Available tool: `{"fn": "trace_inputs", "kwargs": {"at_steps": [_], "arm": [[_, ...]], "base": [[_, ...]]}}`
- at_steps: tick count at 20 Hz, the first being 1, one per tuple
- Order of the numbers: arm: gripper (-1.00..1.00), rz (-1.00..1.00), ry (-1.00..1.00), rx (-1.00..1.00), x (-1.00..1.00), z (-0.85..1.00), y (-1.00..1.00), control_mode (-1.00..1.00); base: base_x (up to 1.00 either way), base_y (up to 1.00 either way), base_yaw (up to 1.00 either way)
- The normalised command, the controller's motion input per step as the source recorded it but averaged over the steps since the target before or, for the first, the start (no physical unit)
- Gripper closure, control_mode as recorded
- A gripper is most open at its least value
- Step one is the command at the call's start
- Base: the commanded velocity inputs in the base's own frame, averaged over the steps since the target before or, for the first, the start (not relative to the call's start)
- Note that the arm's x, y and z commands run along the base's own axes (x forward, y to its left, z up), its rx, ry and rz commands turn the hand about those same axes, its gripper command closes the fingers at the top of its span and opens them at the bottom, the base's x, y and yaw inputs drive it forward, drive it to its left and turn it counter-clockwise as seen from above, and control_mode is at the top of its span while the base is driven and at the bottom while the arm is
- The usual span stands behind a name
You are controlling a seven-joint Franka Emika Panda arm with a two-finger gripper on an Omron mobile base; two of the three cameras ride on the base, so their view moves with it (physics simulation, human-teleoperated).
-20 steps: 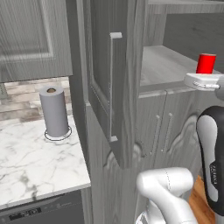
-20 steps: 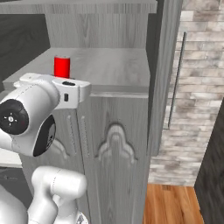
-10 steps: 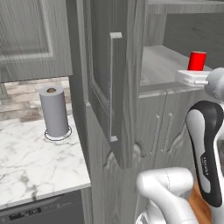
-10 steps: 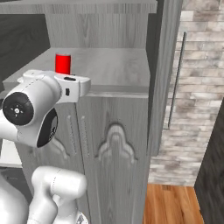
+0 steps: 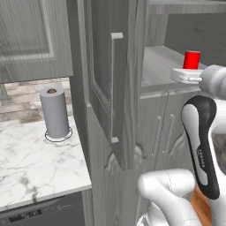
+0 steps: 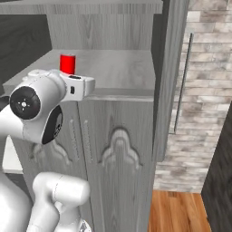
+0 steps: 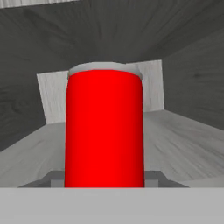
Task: Pick the can from the counter and place it in the open cabinet.
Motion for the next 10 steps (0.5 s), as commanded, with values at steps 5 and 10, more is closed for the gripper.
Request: {"fn": "trace_inputs", "kwargs": {"at_steps": [5,10], "arm": [[1.00,0.03,0.08,0.00,0.21,-0.01,0.00,-1.00],[1.00,0.03,0.05,0.00,0.22,-0.16,0.00,-1.00]], "base": [[0.00,0.00,0.00],[0.00,0.00,0.00]]}}
